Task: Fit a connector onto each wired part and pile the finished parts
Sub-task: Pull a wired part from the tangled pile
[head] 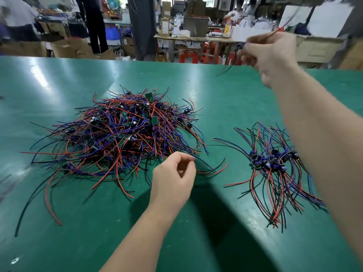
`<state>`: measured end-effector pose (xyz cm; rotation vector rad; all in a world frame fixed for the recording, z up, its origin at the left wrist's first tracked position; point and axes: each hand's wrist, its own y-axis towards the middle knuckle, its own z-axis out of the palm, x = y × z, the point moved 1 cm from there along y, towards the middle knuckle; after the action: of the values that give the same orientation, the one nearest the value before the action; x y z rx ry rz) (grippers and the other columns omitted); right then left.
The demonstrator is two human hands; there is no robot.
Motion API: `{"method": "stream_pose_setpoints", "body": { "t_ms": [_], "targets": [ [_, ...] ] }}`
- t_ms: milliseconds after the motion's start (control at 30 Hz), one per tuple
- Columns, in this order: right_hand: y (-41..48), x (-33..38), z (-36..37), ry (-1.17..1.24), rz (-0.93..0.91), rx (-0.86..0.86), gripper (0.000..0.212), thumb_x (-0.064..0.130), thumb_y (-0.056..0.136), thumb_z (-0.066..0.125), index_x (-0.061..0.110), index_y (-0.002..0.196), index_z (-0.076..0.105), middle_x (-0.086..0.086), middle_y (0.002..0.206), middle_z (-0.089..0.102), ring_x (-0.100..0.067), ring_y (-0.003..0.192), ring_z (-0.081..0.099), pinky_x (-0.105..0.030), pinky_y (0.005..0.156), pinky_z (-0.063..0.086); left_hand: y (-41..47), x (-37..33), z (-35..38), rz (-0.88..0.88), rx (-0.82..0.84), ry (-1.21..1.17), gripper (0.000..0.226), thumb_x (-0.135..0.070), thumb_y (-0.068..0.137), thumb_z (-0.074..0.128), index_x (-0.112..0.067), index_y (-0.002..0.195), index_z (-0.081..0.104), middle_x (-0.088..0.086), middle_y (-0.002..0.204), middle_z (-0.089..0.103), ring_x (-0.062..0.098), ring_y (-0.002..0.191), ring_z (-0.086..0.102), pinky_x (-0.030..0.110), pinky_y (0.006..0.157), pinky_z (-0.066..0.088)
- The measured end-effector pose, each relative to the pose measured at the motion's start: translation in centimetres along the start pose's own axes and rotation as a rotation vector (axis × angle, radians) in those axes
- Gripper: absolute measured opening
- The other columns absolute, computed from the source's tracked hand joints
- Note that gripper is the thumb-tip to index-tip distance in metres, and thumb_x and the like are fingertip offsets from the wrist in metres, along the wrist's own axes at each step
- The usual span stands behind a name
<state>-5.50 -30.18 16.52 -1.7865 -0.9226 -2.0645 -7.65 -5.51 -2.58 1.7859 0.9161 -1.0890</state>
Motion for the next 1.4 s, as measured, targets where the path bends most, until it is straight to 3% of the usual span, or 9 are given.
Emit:
{"method": "stream_pose_setpoints", "body": {
  "t_ms": [133, 233, 333, 500, 633, 900, 1000, 1133, 1400],
  "targets": [
    [2.1, -5.1, 2.6, -0.299, 0.130, 0.070, 0.019, 0.001, 0.086, 0.062, 0.009, 0.103, 0.066, -0.008, 0.100, 0.067, -0.019, 0.079, 0.064, -0.018, 0.059, 0.054, 0.1, 0.1, 0.0, 0.140, 0.015, 0.207, 0.013, -0.012, 0.084, 0.064, -0.025, 0.085, 0.067, -0.014, 0.067, 0.064, 0.001, 0.065, 0.059, 0.016, 0.064, 0.048],
    [0.7, -9.6, 2.4, -0.384, 0.391, 0.220, 0.045, 0.017, 0.093, 0.060, 0.002, 0.133, 0.047, -0.012, 0.138, 0.050, -0.024, 0.120, 0.054, -0.031, 0.082, 0.054, 0.2, 0.2, 0.1, 0.169, 0.032, 0.267, 0.013, -0.011, 0.085, 0.061, -0.020, 0.092, 0.068, -0.013, 0.080, 0.065, 0.002, 0.072, 0.058, 0.025, 0.072, 0.051],
    [-1.1, -11.8, 1.7, -0.471, 0.455, 0.296, 0.058, 0.021, 0.091, 0.063, 0.004, 0.141, 0.038, -0.008, 0.147, 0.040, -0.024, 0.129, 0.042, -0.039, 0.093, 0.048, 0.3, 0.1, 0.0, 0.219, 0.006, 0.330, 0.017, -0.008, 0.085, 0.059, -0.015, 0.098, 0.068, -0.005, 0.091, 0.065, 0.010, 0.083, 0.058, 0.027, 0.079, 0.048],
    [-5.9, -11.0, 0.5, -0.581, 0.359, 0.331, 0.029, 0.017, 0.090, 0.060, 0.019, 0.119, 0.061, -0.005, 0.122, 0.059, -0.024, 0.109, 0.055, -0.033, 0.078, 0.051, 0.4, 0.9, 0.0, 0.150, 0.184, 0.677, 0.039, -0.029, 0.092, 0.054, -0.028, 0.131, 0.054, -0.008, 0.129, 0.046, 0.016, 0.113, 0.042, 0.030, 0.097, 0.037],
    [-12.9, -9.5, -0.4, -0.524, 0.195, 0.387, 0.016, 0.013, 0.084, 0.063, 0.029, 0.081, 0.068, 0.007, 0.083, 0.068, -0.008, 0.074, 0.058, -0.030, 0.073, 0.050, 0.3, 0.8, -0.3, 0.130, 0.148, 0.771, 0.020, -0.038, 0.091, 0.056, -0.033, 0.108, 0.065, -0.013, 0.117, 0.054, 0.017, 0.106, 0.043, 0.031, 0.089, 0.035],
    [-20.1, -10.9, -4.6, -0.381, 0.288, 0.183, 0.024, -0.001, 0.086, 0.056, 0.019, 0.079, 0.067, 0.000, 0.069, 0.070, -0.009, 0.050, 0.059, -0.019, 0.047, 0.042, 0.3, -0.8, -1.7, 0.310, -0.229, 0.411, 0.008, -0.021, 0.092, 0.062, -0.019, 0.094, 0.069, -0.004, 0.078, 0.070, 0.021, 0.069, 0.062, 0.030, 0.063, 0.046],
    [-19.7, -10.8, -5.4, -0.110, 0.404, 0.098, 0.022, -0.007, 0.090, 0.048, 0.006, 0.084, 0.065, -0.009, 0.069, 0.065, -0.012, 0.048, 0.057, -0.018, 0.043, 0.040, 0.9, -0.9, -2.4, 0.143, -0.303, -0.090, 0.008, -0.022, 0.095, 0.057, -0.018, 0.091, 0.063, -0.004, 0.080, 0.070, 0.015, 0.066, 0.067, 0.028, 0.063, 0.054],
    [-20.4, -10.6, -4.6, -0.025, 0.497, 0.255, 0.020, -0.007, 0.091, 0.049, 0.003, 0.085, 0.066, -0.010, 0.068, 0.065, -0.013, 0.050, 0.055, -0.019, 0.044, 0.040, 1.2, -1.9, -2.3, -0.024, -0.221, -0.590, 0.012, -0.015, 0.099, 0.048, -0.017, 0.090, 0.055, 0.004, 0.093, 0.074, 0.019, 0.077, 0.072, 0.026, 0.064, 0.057],
    [-21.6, -10.5, -2.7, 0.319, 0.592, 0.451, 0.030, 0.033, 0.085, 0.056, 0.008, 0.089, 0.071, -0.007, 0.073, 0.066, -0.012, 0.056, 0.056, -0.018, 0.051, 0.042, -0.6, -3.2, -0.8, 0.115, 0.120, -0.564, 0.011, -0.023, 0.086, 0.056, -0.012, 0.089, 0.057, 0.002, 0.095, 0.075, 0.020, 0.085, 0.071, 0.028, 0.075, 0.056]
  ]
}}
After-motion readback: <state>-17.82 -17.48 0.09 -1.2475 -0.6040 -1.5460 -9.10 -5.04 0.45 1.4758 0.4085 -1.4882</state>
